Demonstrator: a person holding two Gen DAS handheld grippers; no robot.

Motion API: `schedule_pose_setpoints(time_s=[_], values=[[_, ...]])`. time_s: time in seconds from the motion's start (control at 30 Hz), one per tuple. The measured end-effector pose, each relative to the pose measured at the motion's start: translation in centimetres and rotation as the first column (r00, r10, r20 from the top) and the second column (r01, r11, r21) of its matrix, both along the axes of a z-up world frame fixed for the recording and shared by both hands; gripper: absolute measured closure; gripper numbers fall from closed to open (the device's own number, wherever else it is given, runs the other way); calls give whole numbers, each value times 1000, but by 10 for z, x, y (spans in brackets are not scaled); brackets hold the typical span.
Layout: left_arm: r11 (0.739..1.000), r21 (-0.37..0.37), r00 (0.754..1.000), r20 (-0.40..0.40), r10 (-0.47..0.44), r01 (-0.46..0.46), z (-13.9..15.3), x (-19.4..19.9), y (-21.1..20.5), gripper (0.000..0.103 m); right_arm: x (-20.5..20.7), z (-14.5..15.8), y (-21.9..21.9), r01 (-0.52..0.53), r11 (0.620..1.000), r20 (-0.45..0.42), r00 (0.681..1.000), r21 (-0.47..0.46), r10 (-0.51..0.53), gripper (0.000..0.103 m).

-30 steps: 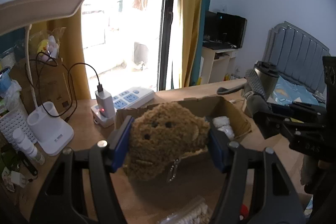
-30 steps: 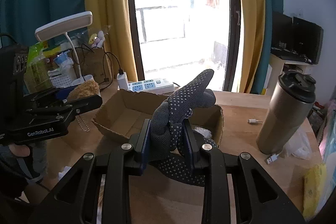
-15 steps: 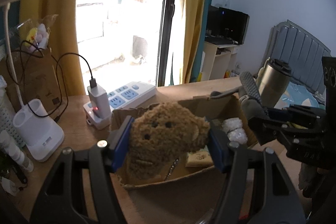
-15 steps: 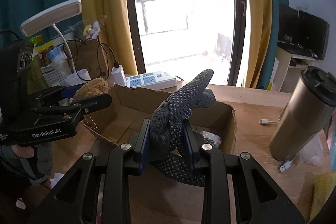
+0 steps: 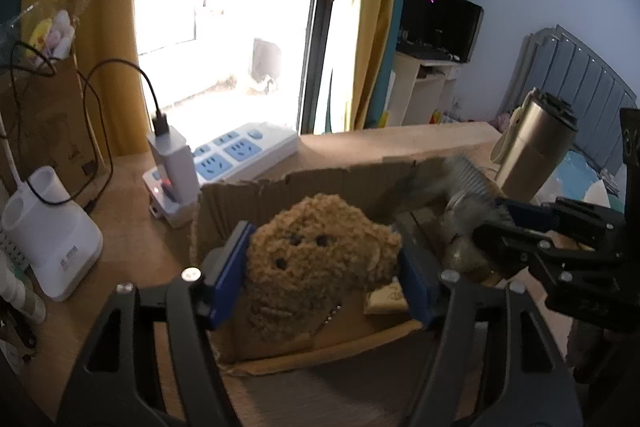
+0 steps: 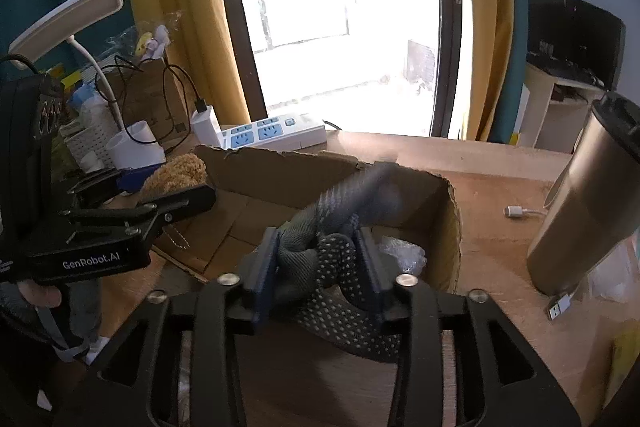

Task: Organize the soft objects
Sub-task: 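Carry teddy bear and grey glove into the box and open both tools, then withdraw both tools toward the cotton swab bag and red ball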

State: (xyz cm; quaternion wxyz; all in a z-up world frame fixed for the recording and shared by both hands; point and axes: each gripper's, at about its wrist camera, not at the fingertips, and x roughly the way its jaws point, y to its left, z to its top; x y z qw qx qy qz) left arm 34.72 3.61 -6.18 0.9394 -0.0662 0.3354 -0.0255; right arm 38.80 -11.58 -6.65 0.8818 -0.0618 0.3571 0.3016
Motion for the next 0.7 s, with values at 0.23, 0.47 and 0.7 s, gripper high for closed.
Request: schedule_pose_setpoints(time_s=[0.23, 0.47, 0.7], values=[[1000, -4, 1000, 23, 5, -5, 5, -5, 0, 18, -3, 5, -2, 10, 1000, 4, 1000, 9, -10, 48], [1000, -14, 999, 48, 13, -12, 17, -16, 3, 17, -14, 15, -4, 15, 1000, 24, 1000, 7, -16, 48], [1000, -18, 996, 89, 23, -22, 34, -36, 7, 17, -32, 28, -9, 17, 1000, 53, 998, 11, -18, 48]])
